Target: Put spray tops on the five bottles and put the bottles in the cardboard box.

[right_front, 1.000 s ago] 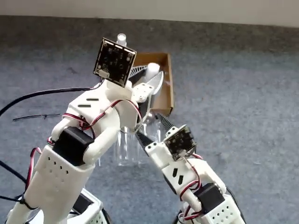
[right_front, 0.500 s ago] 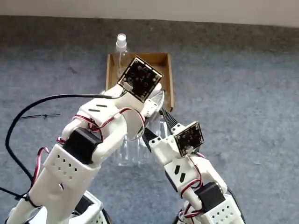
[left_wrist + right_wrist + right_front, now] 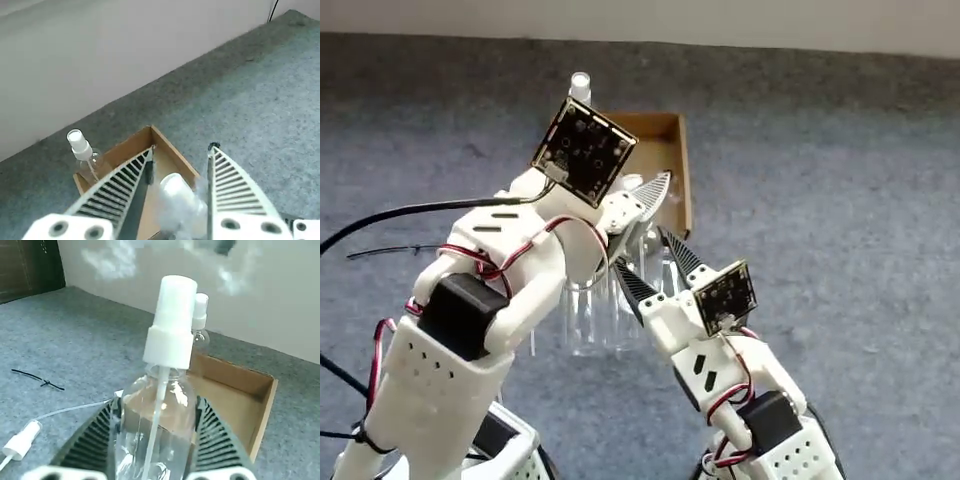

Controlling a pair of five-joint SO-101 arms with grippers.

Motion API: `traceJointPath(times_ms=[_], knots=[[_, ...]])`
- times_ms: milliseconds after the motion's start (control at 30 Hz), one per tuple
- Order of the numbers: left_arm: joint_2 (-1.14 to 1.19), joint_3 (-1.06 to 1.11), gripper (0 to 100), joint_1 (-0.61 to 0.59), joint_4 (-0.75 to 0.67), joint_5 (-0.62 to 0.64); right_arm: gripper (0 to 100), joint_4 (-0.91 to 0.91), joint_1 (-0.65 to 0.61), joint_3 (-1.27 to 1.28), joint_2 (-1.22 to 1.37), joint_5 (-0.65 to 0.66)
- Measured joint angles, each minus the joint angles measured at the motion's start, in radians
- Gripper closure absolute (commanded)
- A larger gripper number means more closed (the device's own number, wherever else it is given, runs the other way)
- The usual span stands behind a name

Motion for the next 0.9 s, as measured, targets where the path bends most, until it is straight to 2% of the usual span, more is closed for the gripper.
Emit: traceJointPath(times_ms=[100, 267, 400, 900], knots=[[0.0, -0.008, 83, -0.002, 0.0, 0.0, 99.5, 0.0, -0.002, 0.0, 0.0, 0.0], [0.0, -0.008, 83, -0.103, -0.014, -0.006, 99.5, 0.0, -0.003, 0.0, 0.0, 0.0], [0.0, -0.008, 83, -0.16, -0.025, -0.058, 99.5, 0.0, -0.003, 0.0, 0.0, 0.0], [-0.002, 0.112, 83, -0.083, -0.029, -0.066, 99.5, 0.0, -0.006, 0.002, 0.002, 0.0]])
